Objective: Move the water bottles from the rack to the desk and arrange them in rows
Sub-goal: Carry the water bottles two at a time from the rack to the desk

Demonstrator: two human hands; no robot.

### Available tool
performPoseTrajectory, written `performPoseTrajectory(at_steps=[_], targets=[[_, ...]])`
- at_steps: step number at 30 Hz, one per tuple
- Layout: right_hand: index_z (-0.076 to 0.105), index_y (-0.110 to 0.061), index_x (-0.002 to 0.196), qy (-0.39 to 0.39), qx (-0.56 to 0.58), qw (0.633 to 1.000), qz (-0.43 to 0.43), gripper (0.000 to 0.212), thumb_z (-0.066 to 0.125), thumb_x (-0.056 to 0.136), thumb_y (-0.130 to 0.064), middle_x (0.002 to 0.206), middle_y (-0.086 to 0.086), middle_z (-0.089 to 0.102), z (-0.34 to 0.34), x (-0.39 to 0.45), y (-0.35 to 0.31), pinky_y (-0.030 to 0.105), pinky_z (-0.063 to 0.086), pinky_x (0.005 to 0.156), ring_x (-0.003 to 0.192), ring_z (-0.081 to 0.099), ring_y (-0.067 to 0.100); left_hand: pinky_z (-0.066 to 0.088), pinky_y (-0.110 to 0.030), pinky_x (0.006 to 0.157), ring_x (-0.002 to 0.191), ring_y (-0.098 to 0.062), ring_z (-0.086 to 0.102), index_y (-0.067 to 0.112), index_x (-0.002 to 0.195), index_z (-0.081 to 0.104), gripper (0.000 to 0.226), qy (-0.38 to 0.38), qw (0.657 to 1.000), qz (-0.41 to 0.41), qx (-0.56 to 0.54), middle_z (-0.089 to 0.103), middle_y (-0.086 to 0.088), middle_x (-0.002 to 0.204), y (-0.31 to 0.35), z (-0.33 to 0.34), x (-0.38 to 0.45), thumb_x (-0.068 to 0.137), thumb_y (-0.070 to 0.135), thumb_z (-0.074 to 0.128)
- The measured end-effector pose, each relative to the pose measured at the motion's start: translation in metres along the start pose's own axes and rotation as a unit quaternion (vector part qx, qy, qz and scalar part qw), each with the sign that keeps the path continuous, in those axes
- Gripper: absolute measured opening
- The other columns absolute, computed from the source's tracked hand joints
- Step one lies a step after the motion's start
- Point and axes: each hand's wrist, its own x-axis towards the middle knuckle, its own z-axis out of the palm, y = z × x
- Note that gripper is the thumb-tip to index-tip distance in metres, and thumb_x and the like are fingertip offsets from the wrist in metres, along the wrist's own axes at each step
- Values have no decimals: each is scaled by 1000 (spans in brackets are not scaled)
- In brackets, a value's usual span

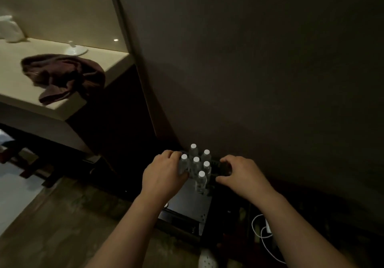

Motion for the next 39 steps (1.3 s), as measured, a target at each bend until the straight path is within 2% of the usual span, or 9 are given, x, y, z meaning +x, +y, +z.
performPoseTrajectory(at_steps=[7,15,21,24,26,29,35,39], targets=[[59,-28,123,13,75,996,39,50,76,77,-38,116,-2,61,47,66,7,33,54,86,101,61,13,51,-30,85,121,-16,51,30,140,44,64,-44,998,36,0,49,6,136,-32,42,66,83,51,63],[60,-23,124,0,89,992,87,48,74,80,-36,115,3,61,111,126,14,35,55,84,100,61,19,55,-35,82,112,-22,58,26,140,44,68,-112,993,33,-8,49,0,136,-69,88,119,80,46,69],[61,-22,120,2,100,983,155,43,74,81,-34,115,2,59,159,151,29,34,54,83,102,62,19,52,-34,79,111,-23,58,24,138,46,65,-157,985,68,-30,50,-3,133,-100,127,164,80,42,70],[57,-21,126,18,105,972,210,49,74,82,-35,123,3,55,188,160,39,31,52,87,106,59,19,52,-36,83,113,-25,56,25,136,45,64,-199,976,81,-39,49,-3,134,-112,157,182,79,39,70],[53,-20,133,27,103,964,243,59,75,80,-35,133,4,47,211,167,46,30,48,95,116,54,21,51,-37,86,116,-27,54,24,134,46,63,-222,970,90,-42,46,-5,136,-119,181,193,78,39,71],[47,-18,139,29,104,954,278,70,78,78,-34,142,6,37,244,179,53,32,43,101,127,46,25,48,-35,86,121,-30,50,17,131,48,61,-225,967,101,-63,42,-9,140,-122,216,213,78,37,73],[44,-17,139,64,166,924,339,80,85,72,-29,138,9,43,286,204,69,38,44,104,126,46,28,48,-44,90,123,-36,50,12,134,43,75,-263,956,78,-102,40,-13,144,-127,285,236,74,38,79],[46,-23,136,68,195,913,351,76,85,71,-29,134,7,48,307,215,79,37,48,100,120,53,25,47,-36,88,117,-31,55,11,132,48,69,-291,947,55,-124,47,-11,139,-129,316,243,75,35,79]])
